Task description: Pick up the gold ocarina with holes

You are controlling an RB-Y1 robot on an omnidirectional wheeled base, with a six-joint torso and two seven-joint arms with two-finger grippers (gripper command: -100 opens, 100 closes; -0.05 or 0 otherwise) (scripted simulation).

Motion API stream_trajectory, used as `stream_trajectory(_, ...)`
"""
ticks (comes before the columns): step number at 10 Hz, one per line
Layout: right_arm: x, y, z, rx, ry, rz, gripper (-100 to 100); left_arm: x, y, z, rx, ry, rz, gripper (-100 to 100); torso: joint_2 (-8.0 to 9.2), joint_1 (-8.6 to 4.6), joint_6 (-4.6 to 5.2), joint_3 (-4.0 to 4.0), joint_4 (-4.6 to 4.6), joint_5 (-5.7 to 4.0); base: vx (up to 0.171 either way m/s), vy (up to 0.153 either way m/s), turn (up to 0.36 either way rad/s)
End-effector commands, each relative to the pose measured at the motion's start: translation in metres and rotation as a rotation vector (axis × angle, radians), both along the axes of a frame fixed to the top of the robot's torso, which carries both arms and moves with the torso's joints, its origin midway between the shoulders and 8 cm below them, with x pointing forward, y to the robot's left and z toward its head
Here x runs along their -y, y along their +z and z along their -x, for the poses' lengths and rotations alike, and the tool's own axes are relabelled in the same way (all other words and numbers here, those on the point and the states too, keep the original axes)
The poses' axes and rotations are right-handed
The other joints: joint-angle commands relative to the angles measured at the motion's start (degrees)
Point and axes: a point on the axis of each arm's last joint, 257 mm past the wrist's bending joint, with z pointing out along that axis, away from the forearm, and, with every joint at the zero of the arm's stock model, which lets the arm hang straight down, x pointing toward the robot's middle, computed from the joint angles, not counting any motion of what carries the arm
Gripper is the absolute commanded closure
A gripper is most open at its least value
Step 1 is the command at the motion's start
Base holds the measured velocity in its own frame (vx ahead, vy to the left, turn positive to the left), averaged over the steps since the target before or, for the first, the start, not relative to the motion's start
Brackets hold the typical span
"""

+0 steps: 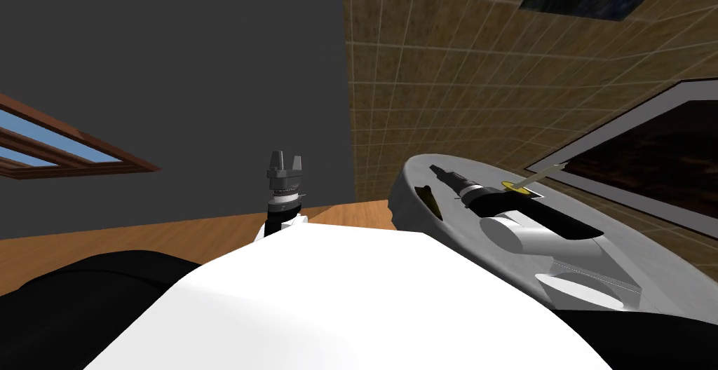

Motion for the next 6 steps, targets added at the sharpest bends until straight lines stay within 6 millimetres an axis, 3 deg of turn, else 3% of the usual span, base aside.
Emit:
stream_trajectory(1, 0.002, -0.005, 0.004, -0.051, 0.012, 0.022, -100, 0.000, 0.000, 0.000, 0.000, 0.000, 0.000, 0, 0.00, 0.00, 0.00, 0.00, 0.00, 0.00, 0.005, -0.018, 0.189)
stream_trajectory(3, 0.003, -0.014, 0.006, -0.089, 0.006, 0.016, -100, 0.000, 0.000, 0.000, 0.000, 0.000, 0.000, 0, -0.01, -0.03, -0.01, -0.01, 0.00, 0.00, -0.001, -0.021, 0.056)
stream_trajectory(6, 0.003, -0.027, 0.017, -0.196, 0.035, 0.050, -100, 0.000, 0.000, 0.000, 0.000, 0.000, 0.000, 0, -0.01, -0.01, -0.01, 0.00, 0.00, 0.00, 0.000, -0.019, 0.164)
